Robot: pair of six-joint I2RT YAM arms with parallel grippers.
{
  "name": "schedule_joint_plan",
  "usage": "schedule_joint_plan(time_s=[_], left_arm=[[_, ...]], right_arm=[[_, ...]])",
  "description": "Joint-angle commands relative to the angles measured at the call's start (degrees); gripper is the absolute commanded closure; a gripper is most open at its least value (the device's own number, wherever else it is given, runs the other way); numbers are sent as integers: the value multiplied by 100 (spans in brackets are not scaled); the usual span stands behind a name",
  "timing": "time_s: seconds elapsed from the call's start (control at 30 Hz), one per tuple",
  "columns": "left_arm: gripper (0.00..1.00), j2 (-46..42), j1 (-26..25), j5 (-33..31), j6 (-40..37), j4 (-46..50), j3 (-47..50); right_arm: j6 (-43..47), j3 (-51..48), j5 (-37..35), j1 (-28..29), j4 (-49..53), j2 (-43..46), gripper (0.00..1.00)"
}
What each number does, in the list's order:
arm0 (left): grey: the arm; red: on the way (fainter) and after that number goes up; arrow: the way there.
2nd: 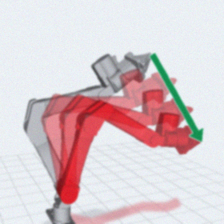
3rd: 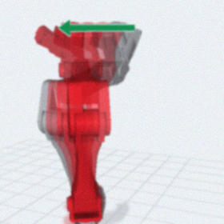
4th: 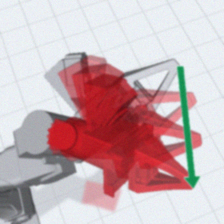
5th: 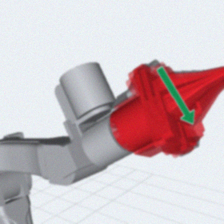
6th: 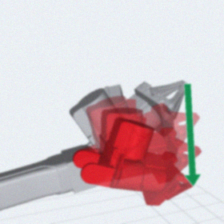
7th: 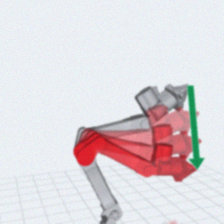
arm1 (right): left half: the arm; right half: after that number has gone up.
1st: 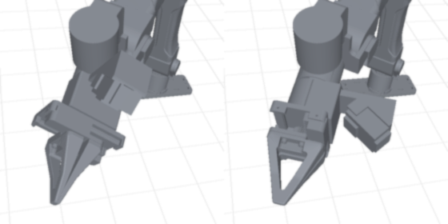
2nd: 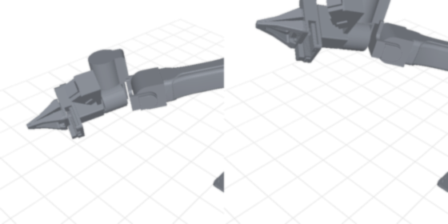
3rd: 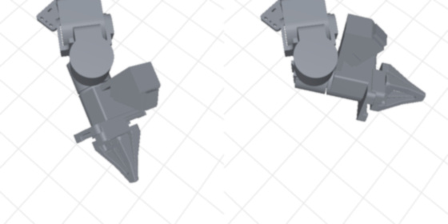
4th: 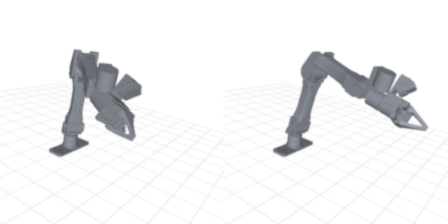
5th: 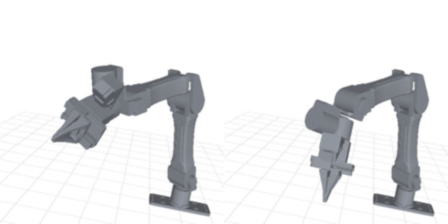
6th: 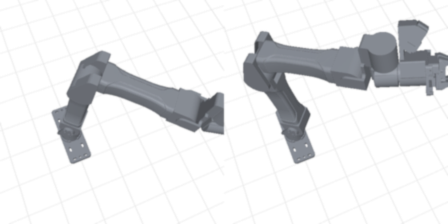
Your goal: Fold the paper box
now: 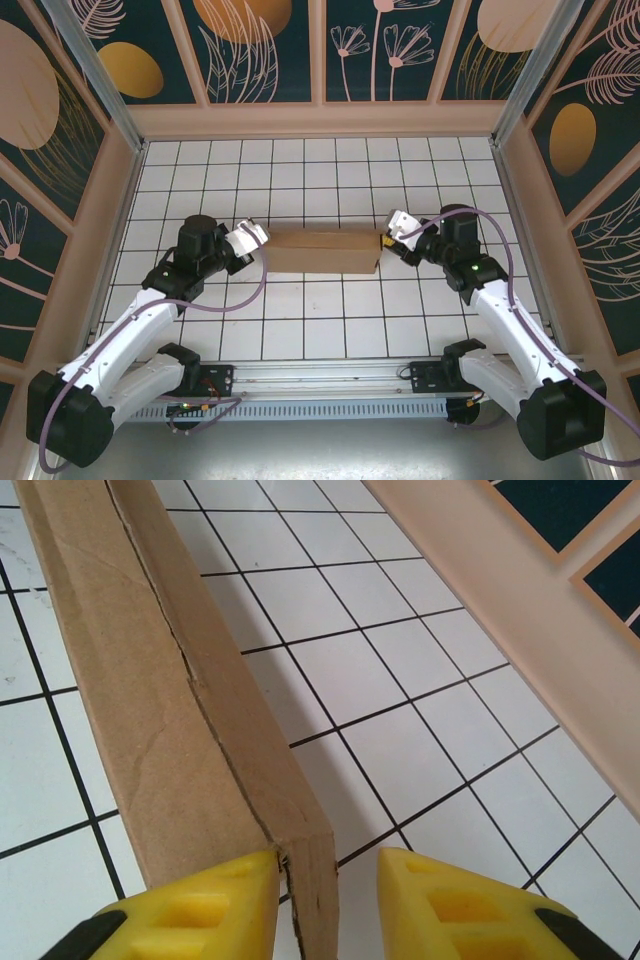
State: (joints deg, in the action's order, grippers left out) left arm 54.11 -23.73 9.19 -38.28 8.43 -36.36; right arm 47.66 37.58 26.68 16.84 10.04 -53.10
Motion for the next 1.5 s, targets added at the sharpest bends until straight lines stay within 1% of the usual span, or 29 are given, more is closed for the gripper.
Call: schedule_joint_plan(time_s=[0.0, 0.07, 0.1, 0.17, 0.23, 0.33, 0.4, 0.47, 0.6, 0.7, 0.8, 0.83, 0.9, 0.97, 1.1, 1.23, 1.47], left_arm=[[100, 29, 34, 144, 84, 63, -208], [100, 45, 30, 136, 102, 71, -229], [100, 55, 35, 136, 112, 78, -240], [100, 81, 35, 152, 144, 111, -274], [100, 99, 28, 208, 238, 124, -325], [100, 135, 21, 408, 540, 190, -443], [100, 135, 25, 590, 972, 178, -524], [100, 157, 17, 754, 1643, 187, -631], [100, 214, -113, 1240, 2312, 504, -767], [100, 140, -252, 1146, 2687, 703, -829], [100, 117, -276, 1090, 3023, 1025, -1027], [100, 134, -289, 1080, 3137, 1150, -1153], [100, 167, -290, 943, 3623, 1245, -1361], [100, 254, -291, 991, 3898, 1305, -1535], [100, 517, -291, 1095, 4356, 1464, -1765], [100, 867, -292, 1004, 4756, 1836, -2062], [100, 1194, -296, 760, 5031, 2215, -2400]], right_arm=[[-12, -137, 28, -38, -149, 10, 69], [7, -159, -37, -38, -162, 5, 73], [5, -164, -62, -32, -171, 10, 77], [-10, -141, -49, -34, -149, 18, 90], [-69, -54, 18, -25, -75, 28, 97], [-205, 51, 75, 8, 19, 39, 98], [-366, 120, 100, 58, 70, 33, 98], [-543, 197, 61, 181, 128, -12, 98], [-1013, 345, -356, 542, 173, -118, 99], [-1567, 451, -775, 803, 141, -109, 100], [-2070, 601, -1064, 937, 228, -71, 100], [-2187, 687, -1155, 975, 324, -96, 100], [-2446, 888, -1292, 1035, 544, -182, 100], [-2799, 1148, -1412, 1067, 781, -355, 100], [-3338, 1689, -1468, 1085, 1348, -782, 100], [-3699, 2031, -1420, 1095, 1684, -1070, 100], [-4661, 2487, -1614, 1093, 1934, -1468, 100]])
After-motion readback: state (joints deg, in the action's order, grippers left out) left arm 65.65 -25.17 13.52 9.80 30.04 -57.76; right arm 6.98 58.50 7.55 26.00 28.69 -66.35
